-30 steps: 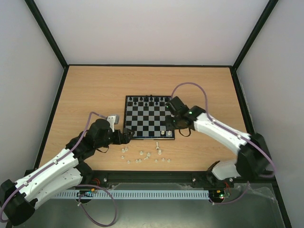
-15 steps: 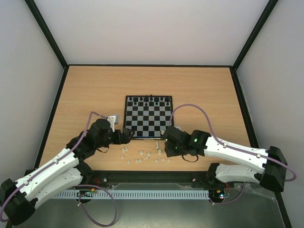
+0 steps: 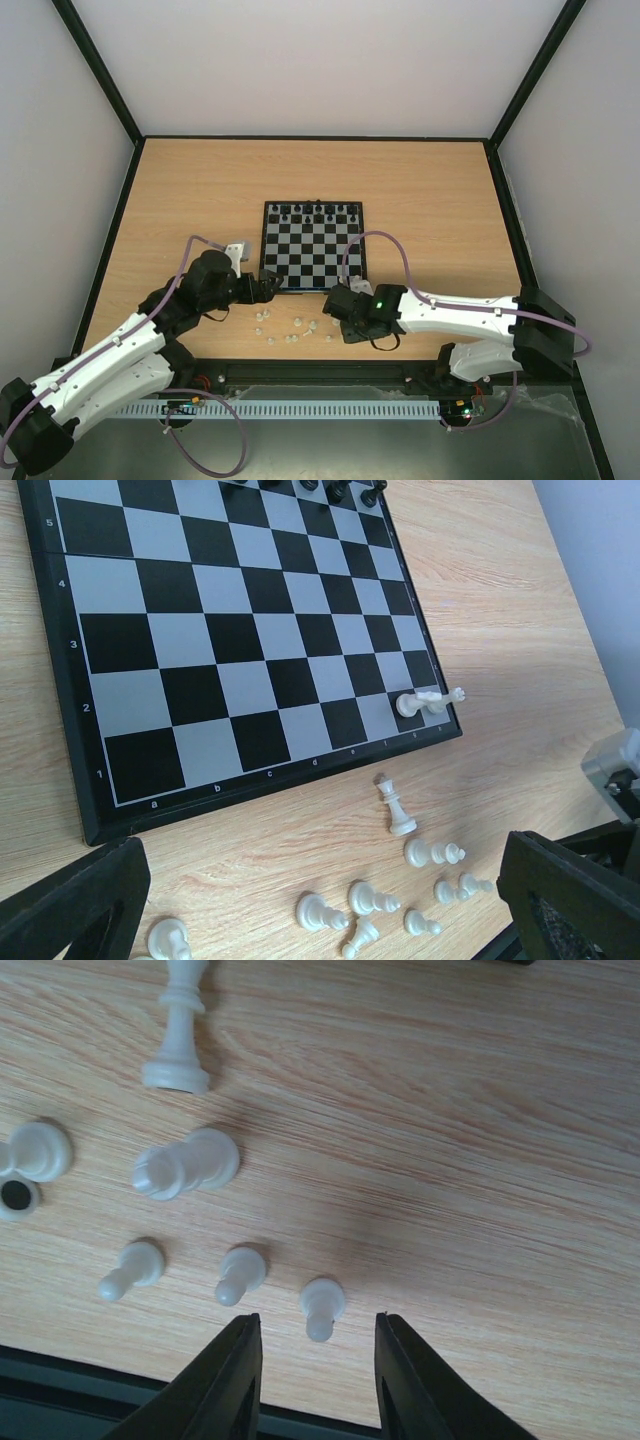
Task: Set up the chess pieces on the board
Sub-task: Pick up the chess piece at the center of the board.
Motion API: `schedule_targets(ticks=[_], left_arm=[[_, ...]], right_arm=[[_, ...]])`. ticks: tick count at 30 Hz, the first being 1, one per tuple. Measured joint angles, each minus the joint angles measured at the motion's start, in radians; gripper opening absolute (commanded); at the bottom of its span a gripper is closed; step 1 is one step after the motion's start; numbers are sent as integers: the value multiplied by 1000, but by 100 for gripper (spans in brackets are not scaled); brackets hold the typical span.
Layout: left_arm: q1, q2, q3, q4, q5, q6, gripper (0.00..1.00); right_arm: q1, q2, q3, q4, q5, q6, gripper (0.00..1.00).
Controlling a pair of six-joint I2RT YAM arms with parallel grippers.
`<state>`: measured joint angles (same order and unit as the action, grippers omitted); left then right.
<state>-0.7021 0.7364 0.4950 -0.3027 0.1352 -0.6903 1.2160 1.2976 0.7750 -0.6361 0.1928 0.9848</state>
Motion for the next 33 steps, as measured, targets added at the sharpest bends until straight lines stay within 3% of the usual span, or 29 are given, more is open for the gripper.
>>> schedule_targets(ticks=[20, 33], left_arm=[[0, -3, 0, 2, 4, 0, 99], [0, 3, 0, 5, 6, -2, 99]], right_arm=[[1, 60, -76, 97, -11, 11, 22], [1, 77, -83, 126, -13, 7, 4]])
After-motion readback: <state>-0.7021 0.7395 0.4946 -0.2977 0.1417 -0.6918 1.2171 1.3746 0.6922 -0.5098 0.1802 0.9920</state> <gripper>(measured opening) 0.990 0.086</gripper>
